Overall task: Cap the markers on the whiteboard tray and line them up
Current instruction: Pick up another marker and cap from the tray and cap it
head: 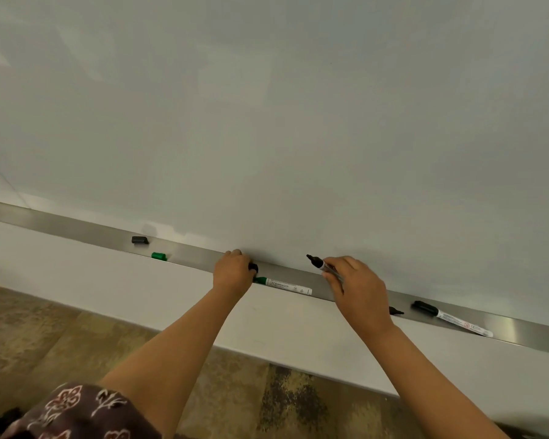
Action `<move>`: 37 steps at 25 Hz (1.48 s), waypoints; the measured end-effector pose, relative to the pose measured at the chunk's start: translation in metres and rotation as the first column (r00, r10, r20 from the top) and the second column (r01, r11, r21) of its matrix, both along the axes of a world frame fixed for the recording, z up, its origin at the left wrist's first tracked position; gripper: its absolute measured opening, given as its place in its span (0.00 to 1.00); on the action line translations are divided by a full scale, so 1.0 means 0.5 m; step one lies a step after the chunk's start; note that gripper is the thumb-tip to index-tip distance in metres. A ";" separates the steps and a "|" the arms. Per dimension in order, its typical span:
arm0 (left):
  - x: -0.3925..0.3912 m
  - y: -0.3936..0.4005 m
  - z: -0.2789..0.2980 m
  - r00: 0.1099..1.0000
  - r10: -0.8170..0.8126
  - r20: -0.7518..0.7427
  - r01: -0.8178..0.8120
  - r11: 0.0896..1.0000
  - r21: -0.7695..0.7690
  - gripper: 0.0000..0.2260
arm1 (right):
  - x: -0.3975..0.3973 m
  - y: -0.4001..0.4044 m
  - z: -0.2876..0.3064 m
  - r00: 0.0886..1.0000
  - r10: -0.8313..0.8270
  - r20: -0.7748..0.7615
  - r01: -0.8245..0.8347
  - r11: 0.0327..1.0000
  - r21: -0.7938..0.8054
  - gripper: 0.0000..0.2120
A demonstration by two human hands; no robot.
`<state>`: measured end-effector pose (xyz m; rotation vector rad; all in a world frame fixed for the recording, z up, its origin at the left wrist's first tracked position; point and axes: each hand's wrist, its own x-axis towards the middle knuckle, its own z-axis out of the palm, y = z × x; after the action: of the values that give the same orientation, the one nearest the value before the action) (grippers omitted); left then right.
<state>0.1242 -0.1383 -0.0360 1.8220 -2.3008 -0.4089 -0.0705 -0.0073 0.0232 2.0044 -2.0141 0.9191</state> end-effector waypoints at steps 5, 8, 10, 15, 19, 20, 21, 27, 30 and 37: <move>-0.002 -0.011 0.019 0.999 0.035 0.021 -0.035 0.999 0.038 0.09 | -0.001 0.010 0.002 1.000 -0.006 0.011 0.006 1.000 0.010 0.06; -0.012 0.010 0.058 0.736 0.375 -0.564 -0.233 0.922 0.310 0.06 | 0.008 0.011 0.005 0.988 -0.042 0.151 0.031 0.997 0.077 0.07; -0.022 0.036 0.100 0.233 0.559 -0.796 0.015 0.816 0.578 0.02 | 0.024 0.009 0.007 0.924 -0.059 0.378 0.006 0.990 0.141 0.09; -0.034 0.076 0.164 -0.057 0.673 -0.737 0.348 0.705 0.617 0.06 | 0.092 0.004 0.013 0.799 -0.046 0.599 -0.182 0.932 0.315 0.07; -0.043 0.096 0.177 -0.041 0.668 -0.743 0.352 0.706 0.615 0.07 | 0.102 -0.002 0.021 0.807 -0.055 0.588 -0.199 0.912 0.358 0.07; -0.047 0.100 0.175 -0.035 0.666 -0.745 0.356 0.705 0.614 0.06 | 0.100 -0.003 0.023 0.815 -0.061 0.576 -0.189 0.913 0.363 0.07; -0.052 0.105 0.175 -0.022 0.659 -0.751 0.358 0.707 0.610 0.06 | 0.097 -0.003 0.026 0.824 -0.068 0.562 -0.173 0.915 0.365 0.07; -0.073 0.117 0.171 0.072 0.581 -0.810 0.340 0.750 0.568 0.03 | 0.082 0.003 0.032 0.834 -0.088 0.544 -0.128 0.929 0.347 0.08; -0.080 0.119 0.169 0.138 0.529 -0.837 0.304 0.782 0.544 0.03 | 0.081 0.008 0.033 0.828 -0.083 0.555 -0.126 0.936 0.328 0.10; -0.093 0.132 0.185 0.204 0.463 -0.862 0.300 0.809 0.505 0.05 | 0.071 0.014 0.055 0.711 -0.133 0.691 -0.121 0.944 0.307 0.13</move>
<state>0.0776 -0.0725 0.0563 1.0823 -1.0759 -1.8275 -0.0350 -0.0004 0.0509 1.9702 -2.7219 1.6487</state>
